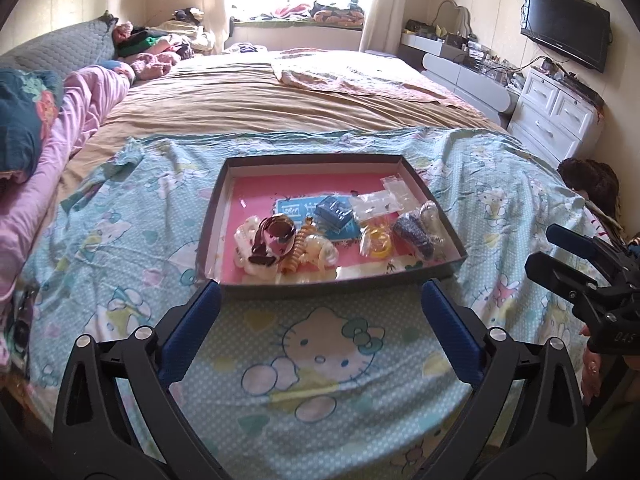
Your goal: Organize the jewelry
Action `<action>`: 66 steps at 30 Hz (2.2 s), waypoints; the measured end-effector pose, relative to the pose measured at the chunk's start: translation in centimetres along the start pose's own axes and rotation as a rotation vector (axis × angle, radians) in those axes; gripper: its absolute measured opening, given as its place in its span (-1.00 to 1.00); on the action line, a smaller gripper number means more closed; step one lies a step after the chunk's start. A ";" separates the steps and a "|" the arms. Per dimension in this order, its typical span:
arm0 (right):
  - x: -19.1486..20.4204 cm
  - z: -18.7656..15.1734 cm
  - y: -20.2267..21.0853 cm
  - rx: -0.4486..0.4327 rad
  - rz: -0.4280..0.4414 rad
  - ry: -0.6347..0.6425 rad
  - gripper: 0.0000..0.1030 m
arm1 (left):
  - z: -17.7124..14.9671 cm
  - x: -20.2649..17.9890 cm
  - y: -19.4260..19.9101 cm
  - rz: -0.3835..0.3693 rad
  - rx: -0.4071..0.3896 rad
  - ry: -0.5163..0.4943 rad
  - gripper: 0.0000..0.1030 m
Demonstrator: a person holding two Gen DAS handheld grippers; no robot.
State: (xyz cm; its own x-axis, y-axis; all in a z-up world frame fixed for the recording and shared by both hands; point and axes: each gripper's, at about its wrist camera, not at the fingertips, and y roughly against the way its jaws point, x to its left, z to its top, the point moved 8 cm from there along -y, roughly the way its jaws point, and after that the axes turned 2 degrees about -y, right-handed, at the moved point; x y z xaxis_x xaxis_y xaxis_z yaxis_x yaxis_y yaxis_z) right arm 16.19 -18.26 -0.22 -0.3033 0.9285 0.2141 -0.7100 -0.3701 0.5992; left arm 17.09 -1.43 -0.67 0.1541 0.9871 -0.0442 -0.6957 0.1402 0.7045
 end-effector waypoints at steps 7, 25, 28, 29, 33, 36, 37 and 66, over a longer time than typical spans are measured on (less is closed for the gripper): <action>0.7 -3.2 0.1 0.047 -0.011 -0.033 0.91 | -2.6 0.6 1.4 0.030 0.001 0.023 0.81; 2.2 -4.8 0.4 0.082 -0.006 -0.012 0.91 | -4.7 1.6 1.9 0.046 0.006 0.087 0.82; 2.1 -4.7 0.4 0.076 -0.009 -0.016 0.91 | -4.8 1.8 2.0 0.052 0.004 0.087 0.82; 2.1 -4.7 0.4 0.077 -0.009 -0.016 0.91 | -4.8 1.8 2.0 0.055 0.006 0.087 0.82; 2.0 -4.7 0.4 0.080 -0.014 -0.018 0.91 | -4.9 1.7 2.0 0.063 0.011 0.082 0.82; 2.1 -4.7 0.3 0.081 -0.013 -0.016 0.91 | -5.0 1.7 2.0 0.070 0.015 0.079 0.82; 2.1 -4.7 0.3 0.082 -0.013 -0.017 0.91 | -5.1 1.7 2.0 0.068 0.017 0.081 0.82; 2.0 -4.9 0.3 0.084 -0.018 -0.016 0.91 | -4.7 1.1 2.7 0.073 0.012 0.064 0.82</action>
State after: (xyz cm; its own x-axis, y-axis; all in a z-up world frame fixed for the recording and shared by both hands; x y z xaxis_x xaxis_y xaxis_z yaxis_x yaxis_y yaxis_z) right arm 12.23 -16.63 -3.38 -0.2807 0.9355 0.2148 -0.6593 -0.3506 0.6651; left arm 12.09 0.44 -2.17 0.0580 0.9976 -0.0373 -0.6950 0.0672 0.7158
